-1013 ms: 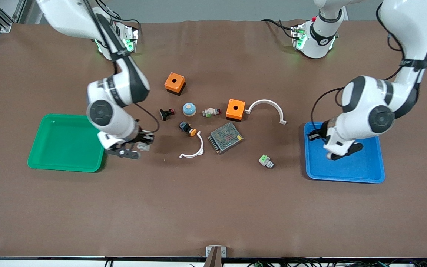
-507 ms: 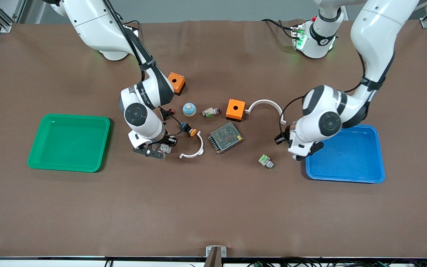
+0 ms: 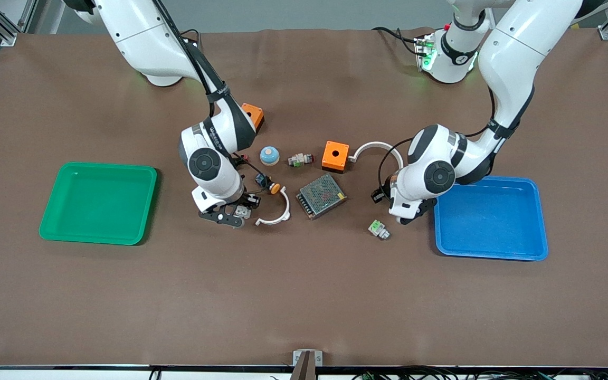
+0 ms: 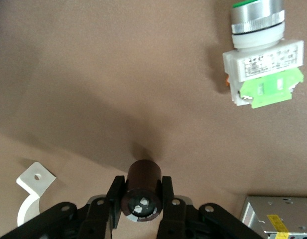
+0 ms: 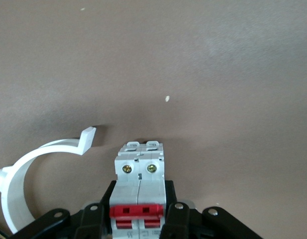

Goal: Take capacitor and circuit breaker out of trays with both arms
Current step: 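Lower the breaker onto the table while the left gripper sets down the capacitor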

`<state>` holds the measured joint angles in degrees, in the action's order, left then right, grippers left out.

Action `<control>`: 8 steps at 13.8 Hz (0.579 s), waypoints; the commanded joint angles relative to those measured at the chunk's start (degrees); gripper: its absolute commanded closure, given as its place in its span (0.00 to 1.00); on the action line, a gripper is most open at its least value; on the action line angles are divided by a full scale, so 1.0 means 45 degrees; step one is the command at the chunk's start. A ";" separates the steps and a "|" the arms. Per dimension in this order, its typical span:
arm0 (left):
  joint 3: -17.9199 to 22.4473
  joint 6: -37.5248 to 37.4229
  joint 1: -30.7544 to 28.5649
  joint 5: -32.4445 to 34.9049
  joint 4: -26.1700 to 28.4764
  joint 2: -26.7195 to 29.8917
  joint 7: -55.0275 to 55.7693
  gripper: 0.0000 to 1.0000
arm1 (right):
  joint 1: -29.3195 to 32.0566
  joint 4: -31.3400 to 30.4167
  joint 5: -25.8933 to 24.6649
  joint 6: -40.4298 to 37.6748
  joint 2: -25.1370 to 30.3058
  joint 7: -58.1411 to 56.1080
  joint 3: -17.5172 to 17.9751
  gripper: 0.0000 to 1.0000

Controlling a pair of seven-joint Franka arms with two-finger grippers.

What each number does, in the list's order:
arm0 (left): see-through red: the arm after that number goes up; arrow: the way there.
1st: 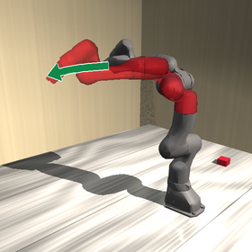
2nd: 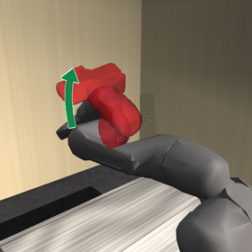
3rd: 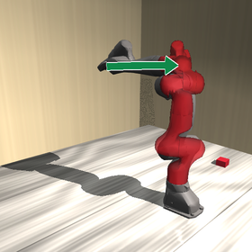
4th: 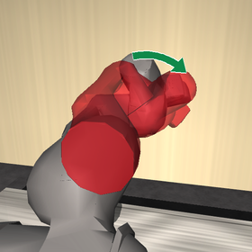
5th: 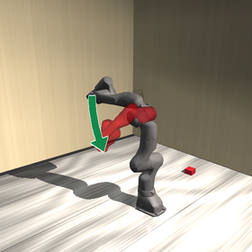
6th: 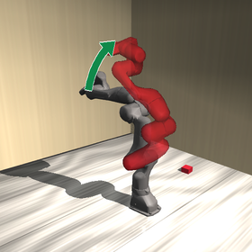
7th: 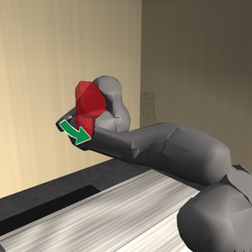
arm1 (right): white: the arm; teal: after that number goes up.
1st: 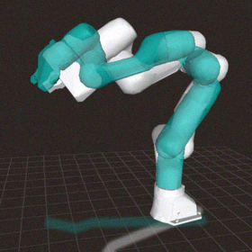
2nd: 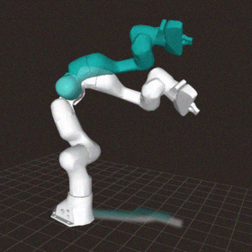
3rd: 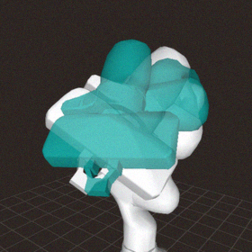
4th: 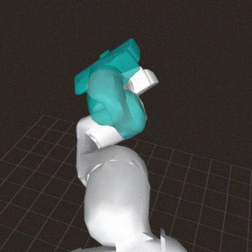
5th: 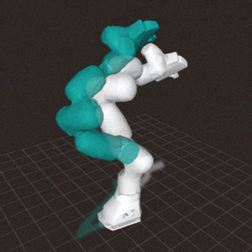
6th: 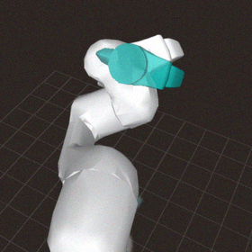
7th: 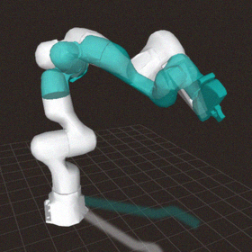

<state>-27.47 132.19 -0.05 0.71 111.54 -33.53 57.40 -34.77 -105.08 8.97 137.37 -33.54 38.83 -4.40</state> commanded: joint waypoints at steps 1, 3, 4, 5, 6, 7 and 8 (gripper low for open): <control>0.0128 0.0098 0.0030 0.0193 -0.0158 -0.0203 0.0155 0.49 | -0.0301 0.0364 0.0195 -0.0213 -0.0086 0.0063 -0.0155 0.00; 0.0129 0.0098 -0.0009 0.0505 -0.0236 -0.0146 0.0136 0.00 | -0.0147 0.0771 0.0175 -0.0387 -0.0048 -0.0093 -0.0174 0.00; 0.0129 0.0040 -0.0048 0.0545 -0.0449 -0.0126 0.0078 0.00 | -0.0049 0.1141 0.0117 -0.0853 -0.0009 -0.0132 -0.0232 0.00; 0.0129 -0.0038 -0.0145 0.0913 -0.0722 -0.0107 0.0000 0.00 | 0.0165 0.1609 0.0059 -0.1457 0.0011 -0.0384 -0.0271 0.00; 0.0129 -0.0136 -0.0243 0.1458 -0.1034 -0.0087 -0.0001 0.00 | 0.0592 0.2000 0.0058 -0.2140 0.0069 -0.1218 -0.0272 0.00; 0.0129 -0.0349 -0.0283 0.1985 -0.1482 0.0029 0.0019 0.00 | 0.1022 0.2275 0.0058 -0.2766 0.0186 -0.2135 -0.0272 0.00; 0.0129 -0.0854 -0.0302 0.2339 -0.2066 0.0069 -0.0020 0.00 | 0.1568 0.2413 0.0039 -0.3487 0.0612 -0.3227 -0.0291 0.00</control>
<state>-26.78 132.06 -1.06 7.91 106.67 -33.88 57.37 -32.54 -96.02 8.93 127.00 -33.24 31.93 -6.30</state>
